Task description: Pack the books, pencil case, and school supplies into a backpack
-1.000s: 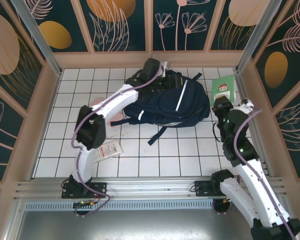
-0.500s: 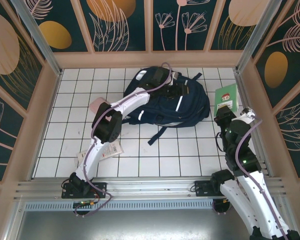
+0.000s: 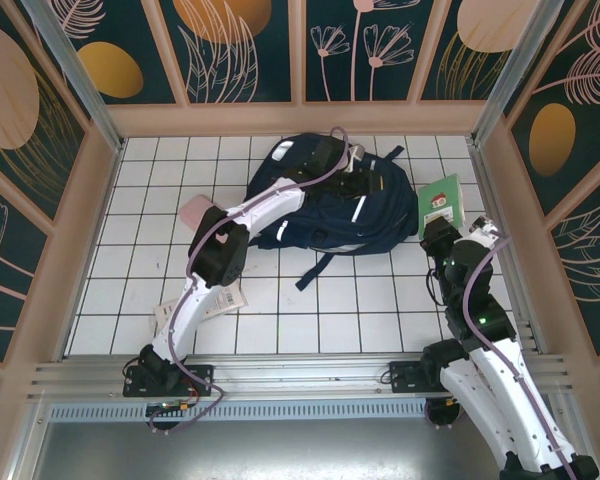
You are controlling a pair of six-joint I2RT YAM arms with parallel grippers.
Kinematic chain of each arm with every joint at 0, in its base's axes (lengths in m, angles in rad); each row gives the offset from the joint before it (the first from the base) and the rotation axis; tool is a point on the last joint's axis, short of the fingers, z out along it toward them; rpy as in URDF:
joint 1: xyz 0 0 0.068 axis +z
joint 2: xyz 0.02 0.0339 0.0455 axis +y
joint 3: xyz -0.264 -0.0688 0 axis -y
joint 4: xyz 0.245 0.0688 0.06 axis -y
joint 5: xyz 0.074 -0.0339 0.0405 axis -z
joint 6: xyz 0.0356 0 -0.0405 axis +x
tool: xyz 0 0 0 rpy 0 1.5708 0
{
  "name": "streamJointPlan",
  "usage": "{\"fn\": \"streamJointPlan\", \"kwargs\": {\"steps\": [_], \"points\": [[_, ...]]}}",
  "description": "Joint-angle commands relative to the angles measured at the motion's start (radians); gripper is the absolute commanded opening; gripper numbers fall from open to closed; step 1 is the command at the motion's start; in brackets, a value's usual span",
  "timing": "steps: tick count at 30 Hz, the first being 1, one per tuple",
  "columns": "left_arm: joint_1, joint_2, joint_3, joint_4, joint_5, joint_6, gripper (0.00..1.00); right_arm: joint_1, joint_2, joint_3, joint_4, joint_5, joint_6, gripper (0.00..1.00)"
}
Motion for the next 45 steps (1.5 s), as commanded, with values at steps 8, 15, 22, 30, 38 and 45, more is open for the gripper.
{"fn": "streamJointPlan", "kwargs": {"steps": [8,15,22,30,38,45], "points": [[-0.009,0.060,0.088,-0.141,-0.153,0.102,0.41,-0.004,-0.013,0.004,0.068,-0.026,0.011,0.00],[-0.015,0.068,0.116,-0.163,-0.172,0.128,0.10,-0.005,-0.012,-0.001,0.080,-0.031,0.005,0.00],[0.007,-0.005,0.255,-0.228,-0.136,0.152,0.00,-0.006,0.010,0.018,0.069,-0.019,-0.036,0.00],[0.122,-0.197,0.234,-0.222,-0.022,0.075,0.00,-0.020,0.073,0.108,0.036,-0.034,-0.091,0.00],[0.166,-0.303,0.219,-0.237,0.018,0.090,0.00,-0.106,0.178,0.125,0.064,-0.207,-0.088,0.00],[0.181,-0.334,0.207,-0.212,0.060,0.080,0.00,-0.236,0.346,0.110,0.240,-0.693,-0.118,0.00]]}}
